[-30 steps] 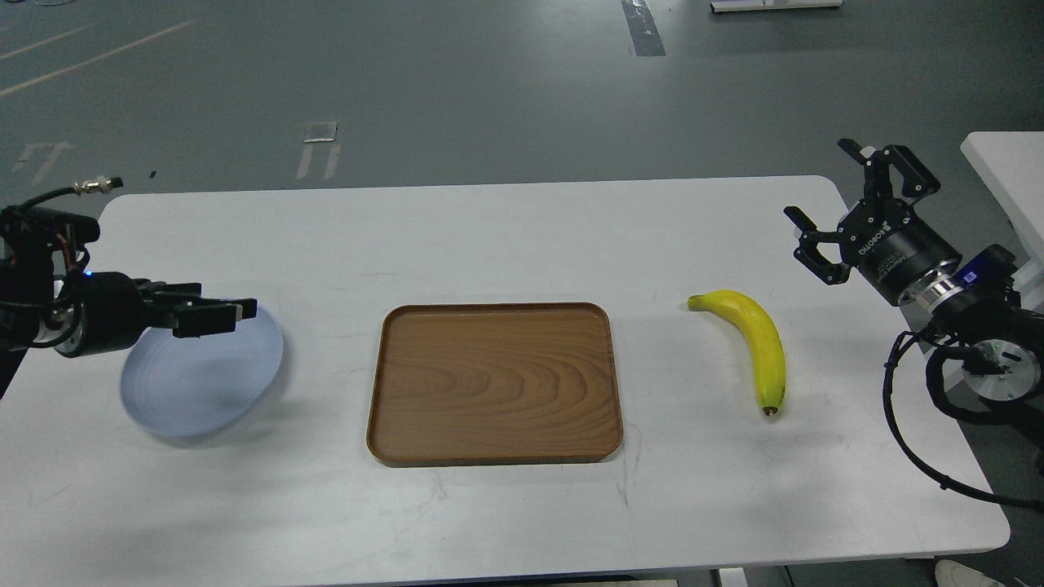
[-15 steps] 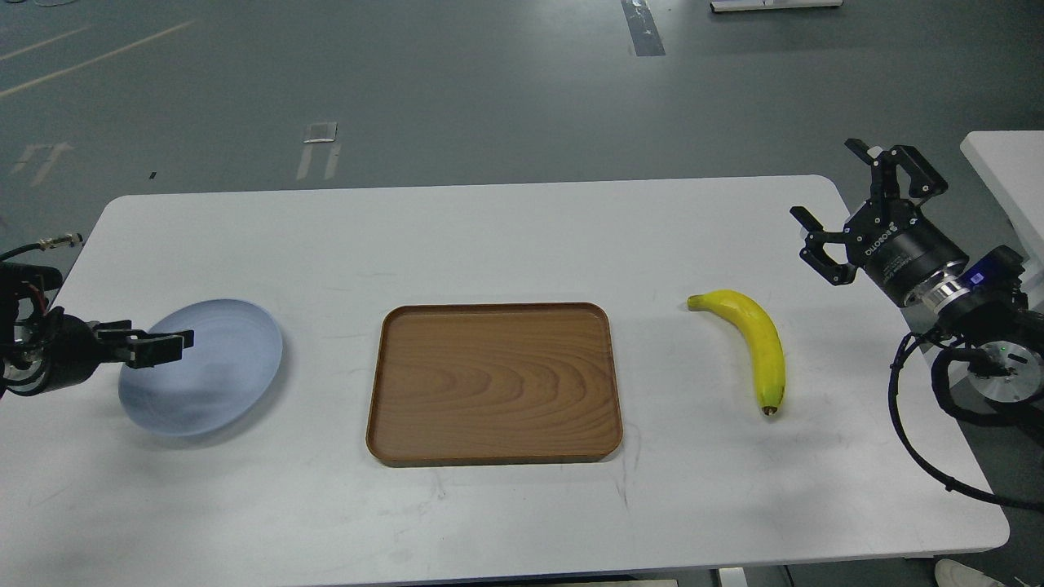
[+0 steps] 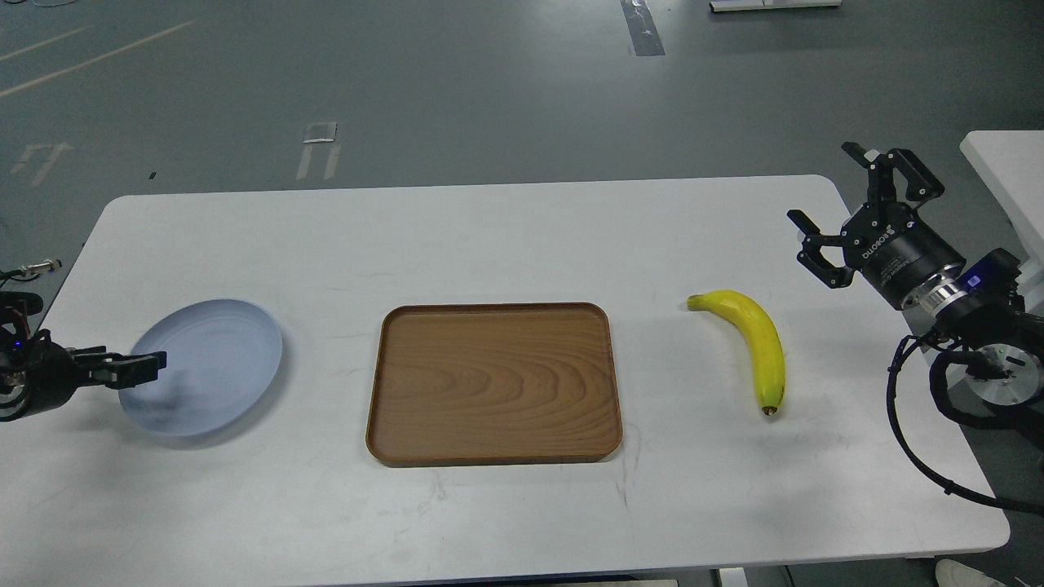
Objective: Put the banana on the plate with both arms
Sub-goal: 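Lower the left gripper and grip the edge of the blue plate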
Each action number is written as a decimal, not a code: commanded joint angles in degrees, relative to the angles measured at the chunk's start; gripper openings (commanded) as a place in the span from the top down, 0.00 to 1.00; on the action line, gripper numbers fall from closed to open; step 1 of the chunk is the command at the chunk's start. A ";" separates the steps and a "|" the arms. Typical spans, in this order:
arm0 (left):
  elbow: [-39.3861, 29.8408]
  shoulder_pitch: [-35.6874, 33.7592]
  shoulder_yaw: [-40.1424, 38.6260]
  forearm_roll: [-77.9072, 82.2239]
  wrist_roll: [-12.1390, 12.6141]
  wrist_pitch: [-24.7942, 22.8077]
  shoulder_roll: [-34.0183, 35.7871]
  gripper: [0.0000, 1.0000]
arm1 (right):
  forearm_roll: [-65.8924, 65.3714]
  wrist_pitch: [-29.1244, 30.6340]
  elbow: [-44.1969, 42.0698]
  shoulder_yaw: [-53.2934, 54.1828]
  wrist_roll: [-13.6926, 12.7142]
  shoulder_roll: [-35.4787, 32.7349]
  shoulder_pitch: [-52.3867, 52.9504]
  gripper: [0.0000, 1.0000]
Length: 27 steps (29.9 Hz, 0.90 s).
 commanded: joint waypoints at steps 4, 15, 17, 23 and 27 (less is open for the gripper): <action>0.10 1.42 0.05 -1.15 0.00 -0.07 0.14 0.32 | -0.03 0.00 0.05 0.01 -0.01 0.01 -0.02 0.00; 0.45 1.51 0.05 -1.68 0.00 -0.42 0.14 0.98 | -0.03 0.00 0.05 0.01 -0.01 0.01 -0.02 0.00; 0.45 1.42 0.05 -1.94 0.00 -0.25 0.05 1.00 | -0.12 0.00 0.05 0.01 -0.01 0.01 -0.02 0.00; 0.45 1.33 0.05 -4.14 0.00 -0.25 -0.03 1.00 | -0.21 0.00 0.05 0.01 -0.01 0.01 -0.02 0.00; 0.45 0.72 -0.04 -6.42 0.00 -0.07 0.05 1.00 | -0.21 0.00 0.05 0.01 -0.01 0.01 0.07 0.00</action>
